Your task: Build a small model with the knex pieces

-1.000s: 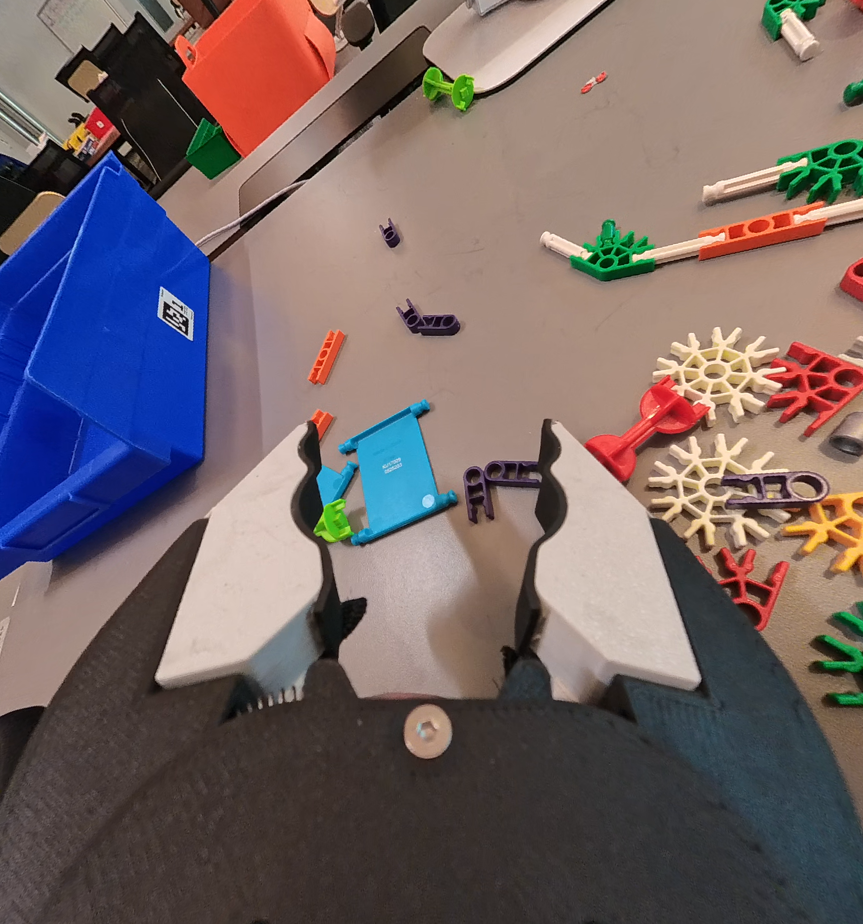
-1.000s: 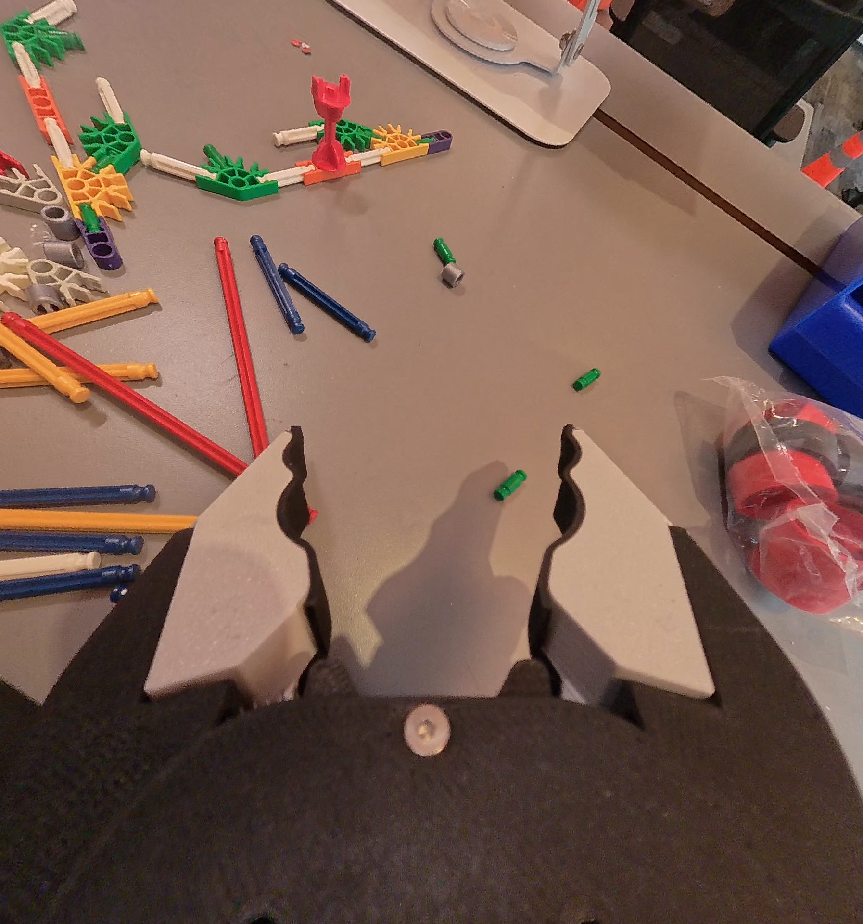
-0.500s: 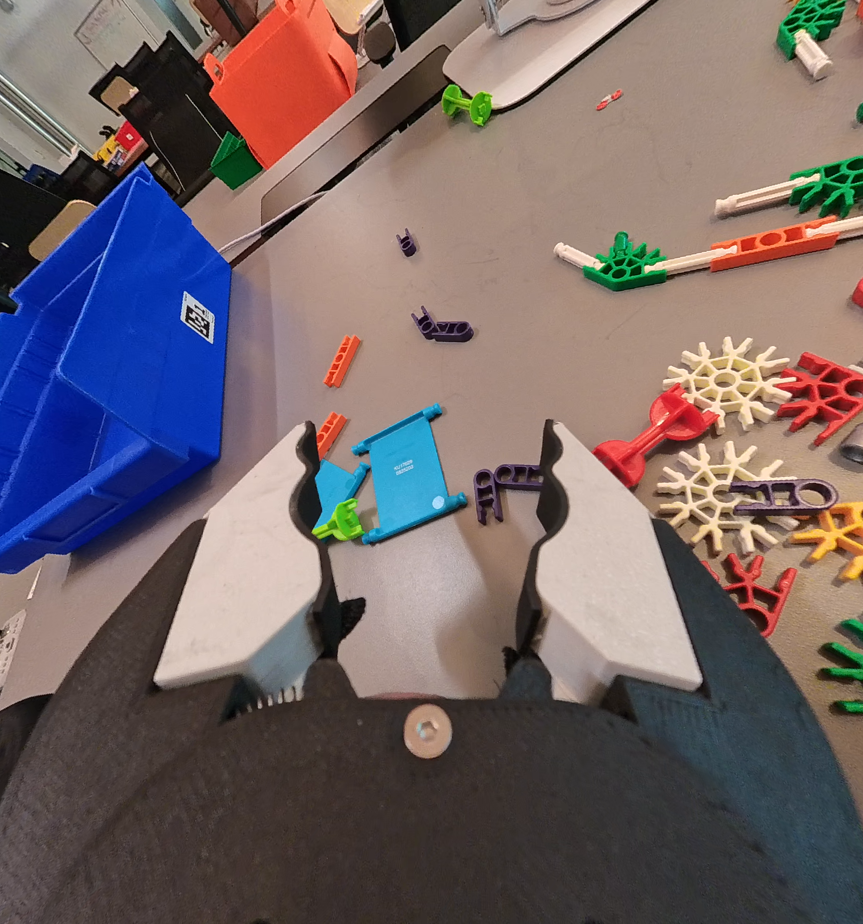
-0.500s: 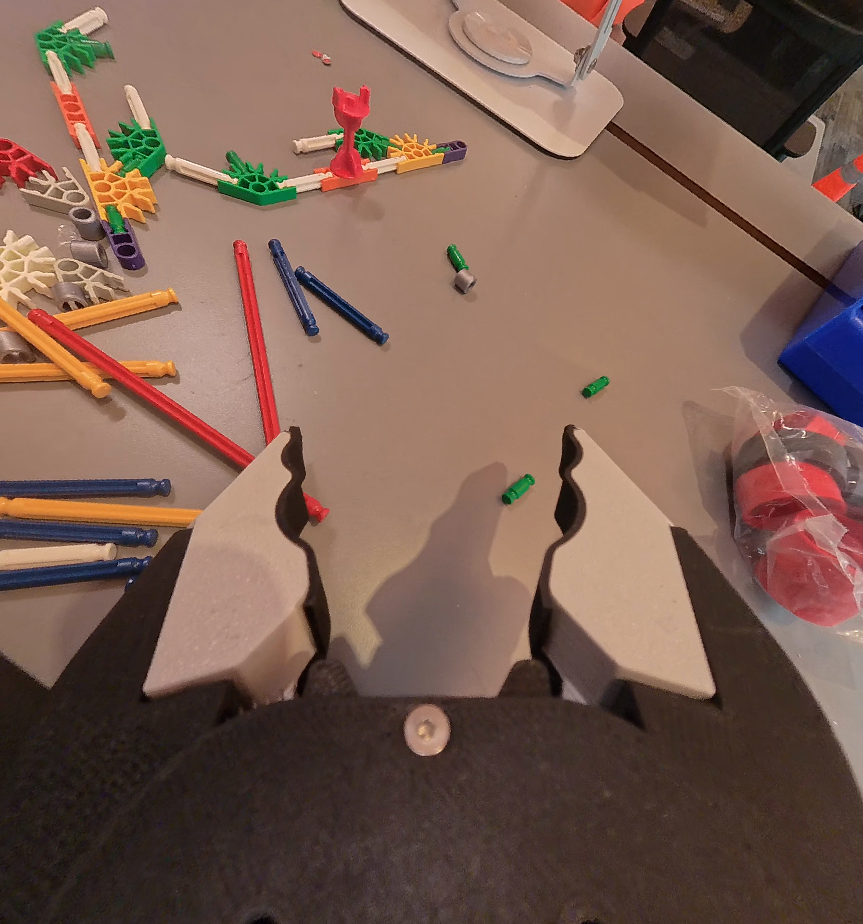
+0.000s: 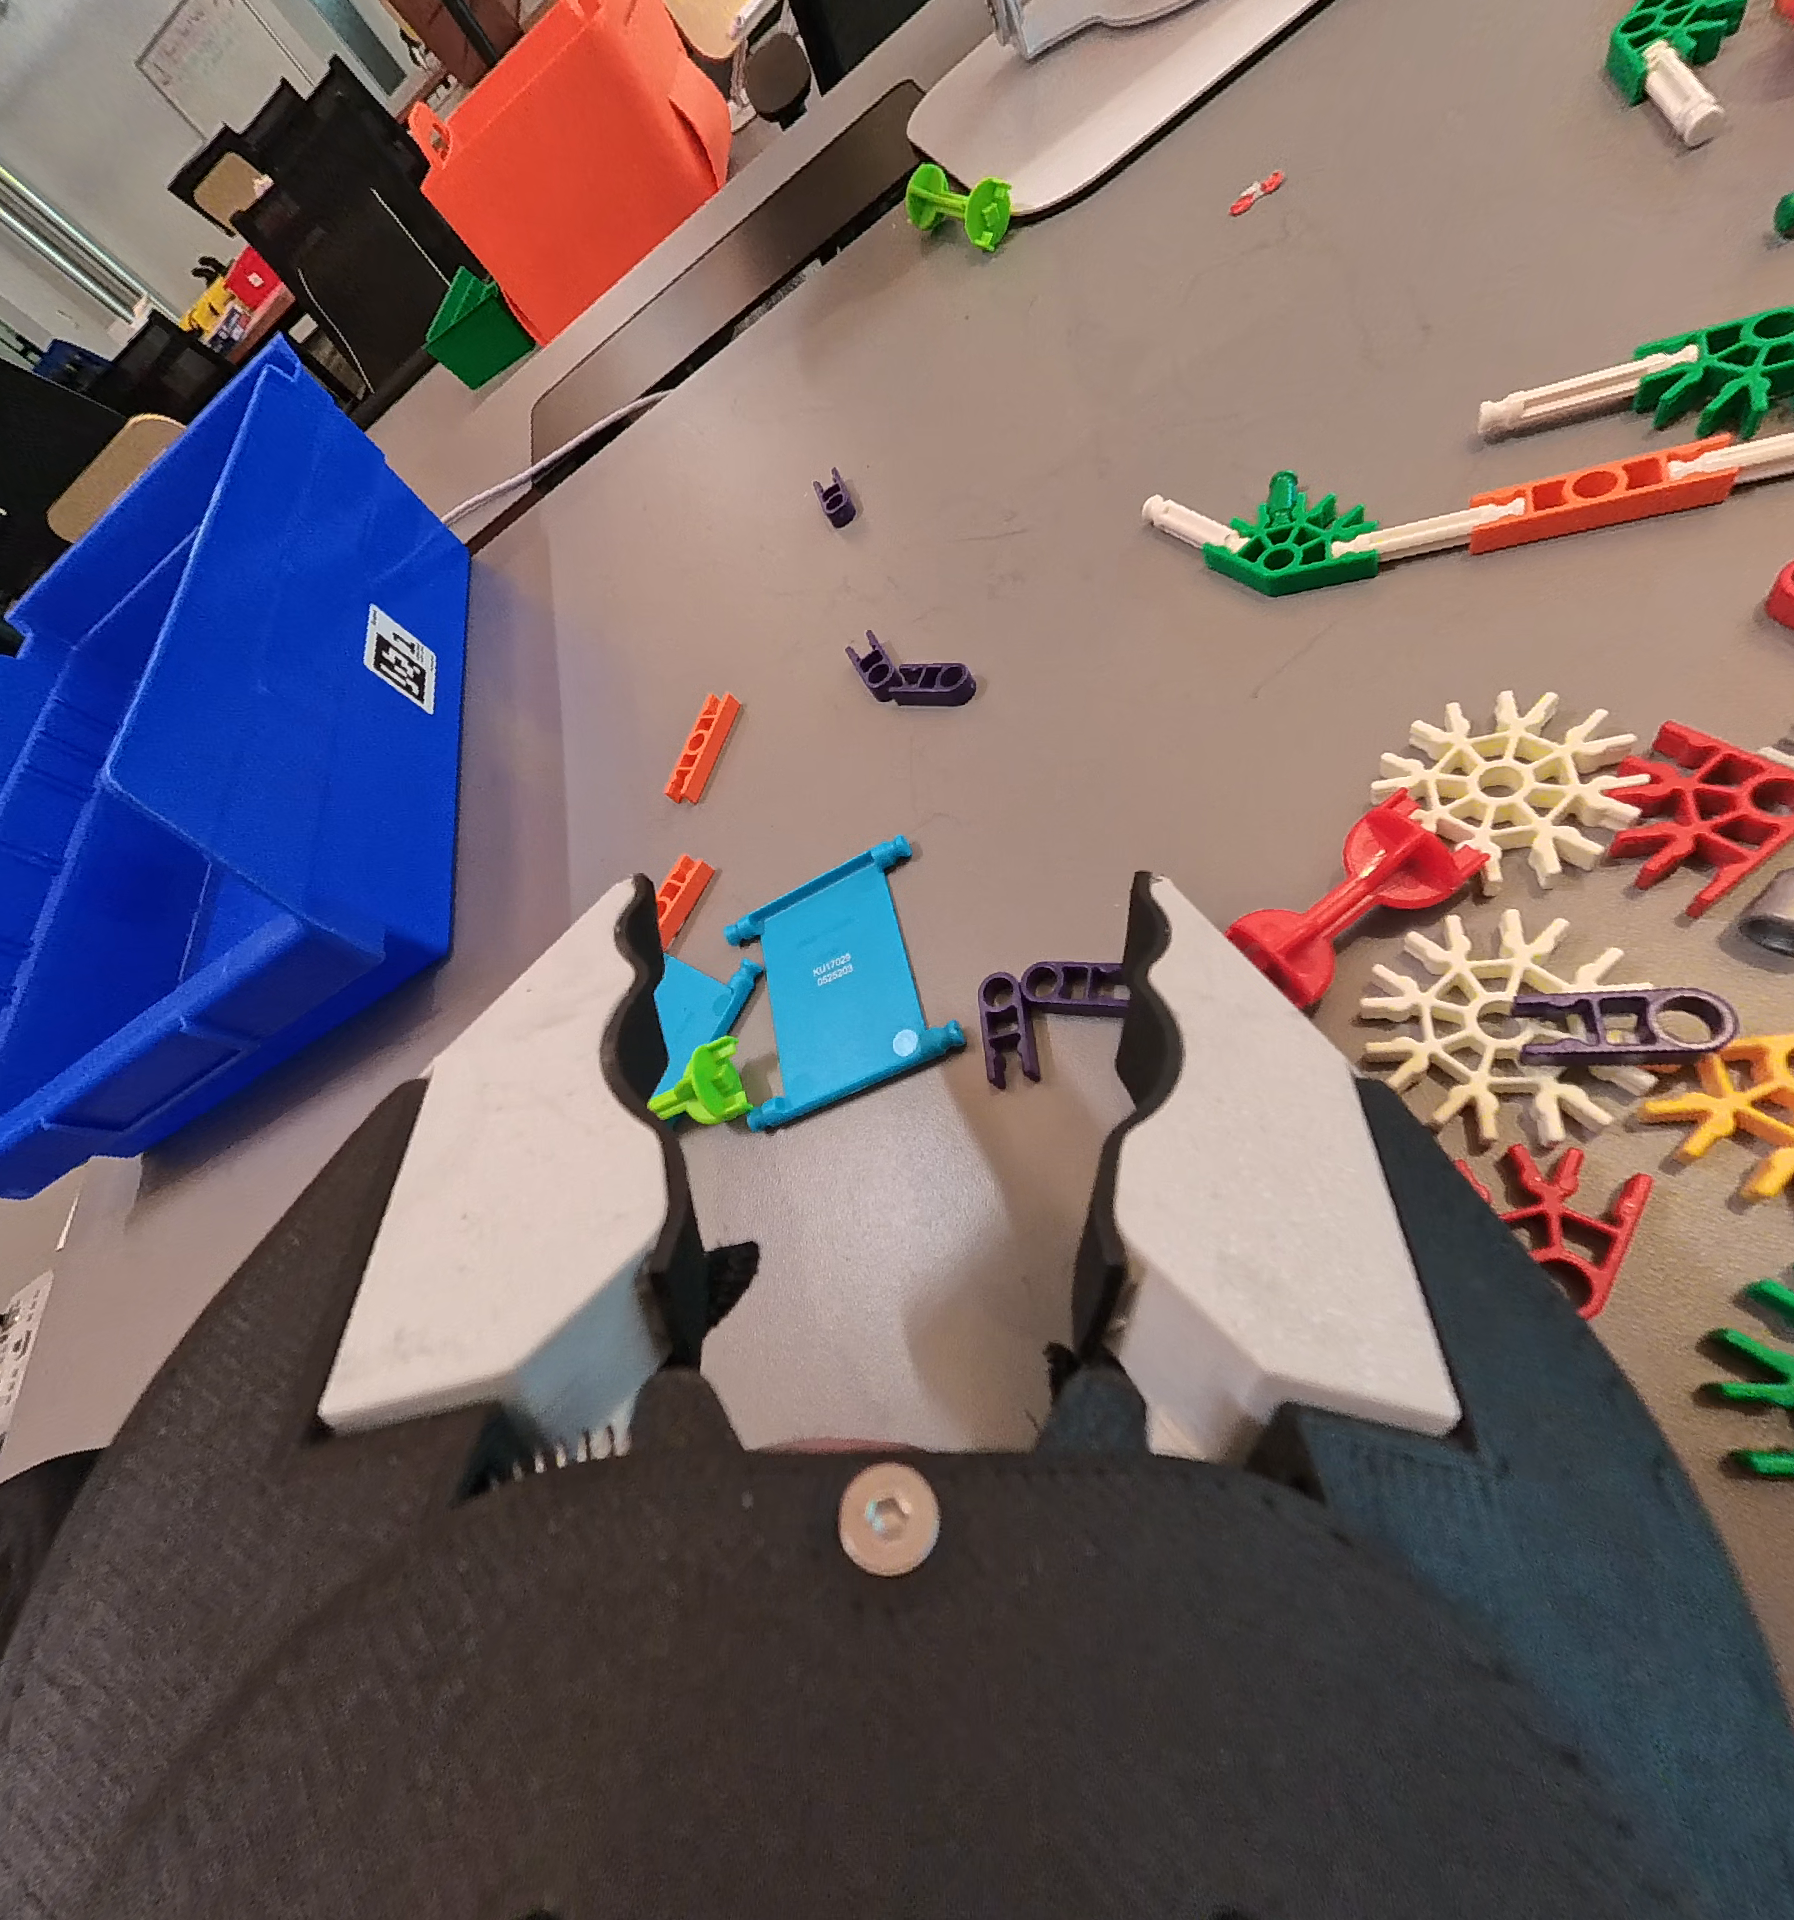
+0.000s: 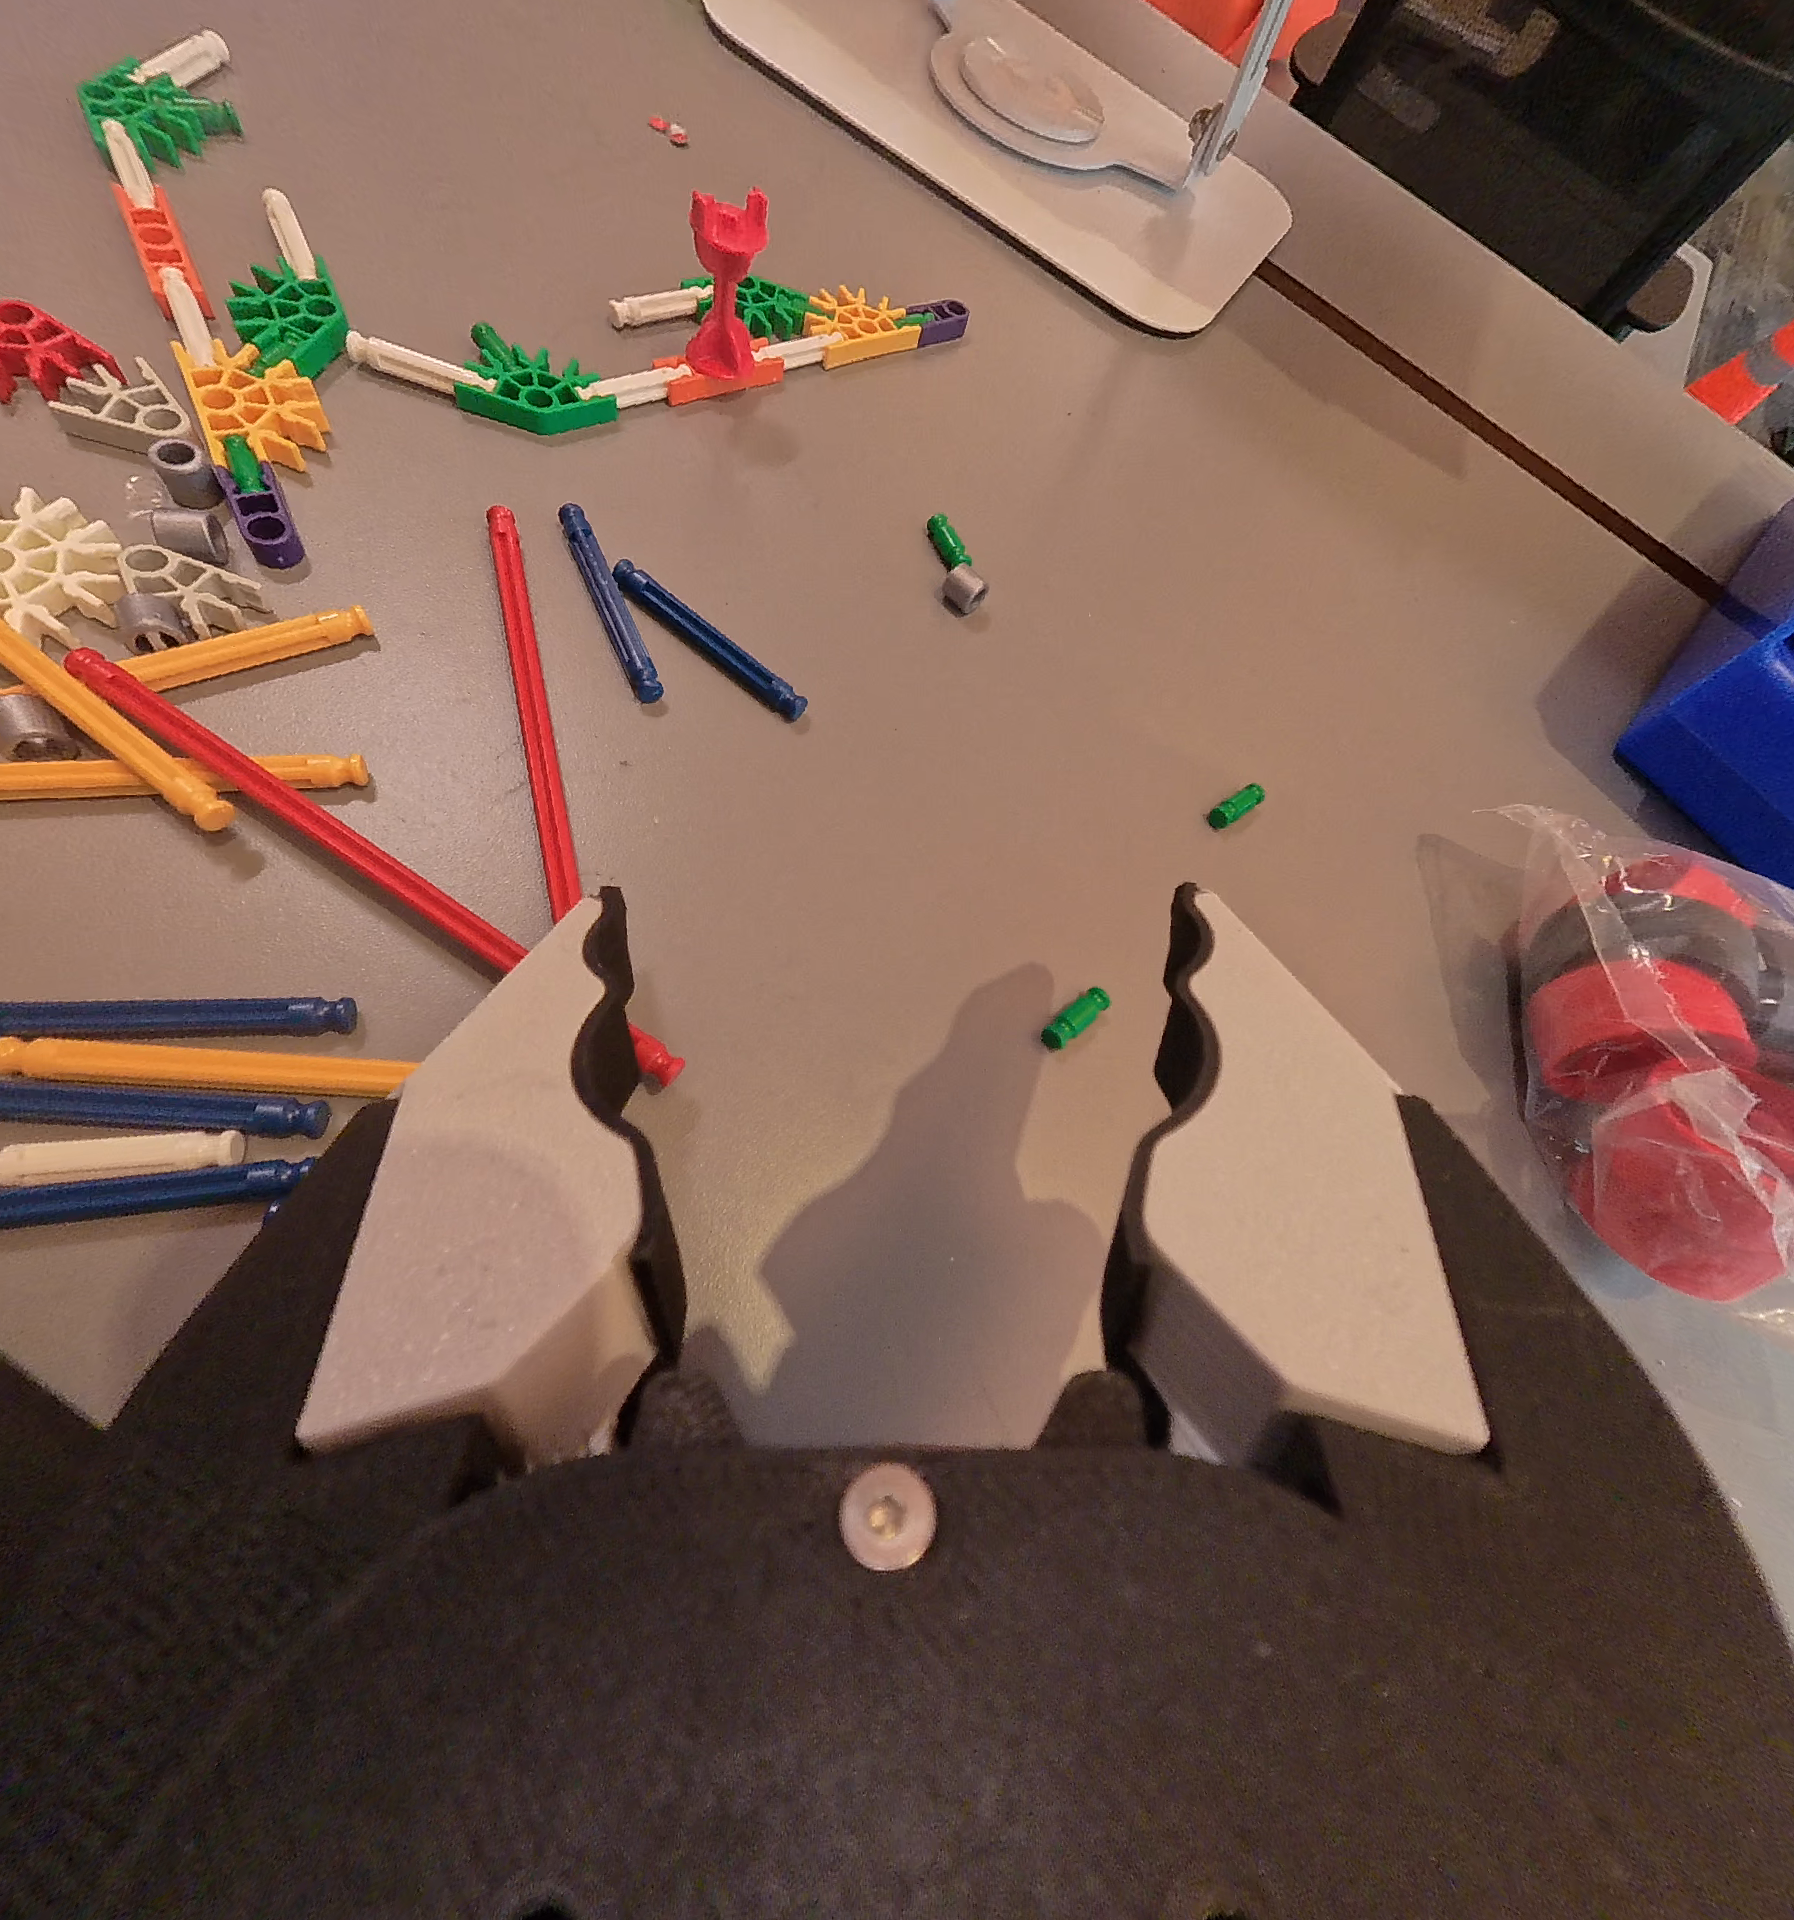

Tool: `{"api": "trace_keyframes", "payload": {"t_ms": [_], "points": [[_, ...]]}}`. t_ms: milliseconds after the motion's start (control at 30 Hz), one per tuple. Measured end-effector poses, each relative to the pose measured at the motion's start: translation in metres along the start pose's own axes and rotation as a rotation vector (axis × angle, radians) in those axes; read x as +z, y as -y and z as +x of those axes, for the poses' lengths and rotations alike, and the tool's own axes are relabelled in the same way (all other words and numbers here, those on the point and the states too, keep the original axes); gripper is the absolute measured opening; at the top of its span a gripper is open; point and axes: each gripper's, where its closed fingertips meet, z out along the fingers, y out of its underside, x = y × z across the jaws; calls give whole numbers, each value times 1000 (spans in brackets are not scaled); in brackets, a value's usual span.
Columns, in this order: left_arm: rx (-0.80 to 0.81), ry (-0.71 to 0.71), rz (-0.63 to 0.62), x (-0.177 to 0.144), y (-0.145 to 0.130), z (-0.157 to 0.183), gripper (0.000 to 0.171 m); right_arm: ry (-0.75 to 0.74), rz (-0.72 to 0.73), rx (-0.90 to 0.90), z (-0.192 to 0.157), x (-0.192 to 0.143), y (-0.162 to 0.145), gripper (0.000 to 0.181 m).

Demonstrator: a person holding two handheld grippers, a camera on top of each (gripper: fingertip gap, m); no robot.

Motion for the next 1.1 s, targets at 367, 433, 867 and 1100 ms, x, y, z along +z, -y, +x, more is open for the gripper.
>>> {"api": "trace_keyframes", "payload": {"t_ms": [367, 433, 867, 1100], "points": [[-5, -6, 63, 5, 24, -5, 88, 24, 16, 94, 8, 0, 3, 106], [-12, -5, 87, 9, 35, -6, 89, 8, 21, 106, 17, 1, 5, 107], [-5, 32, 104, 17, 31, -2, 87, -25, 0, 94, 35, 15, 0, 108], [-14, 34, 95, 19, 30, -3, 87, -17, -16, 73, 32, 17, -2, 106]]}}
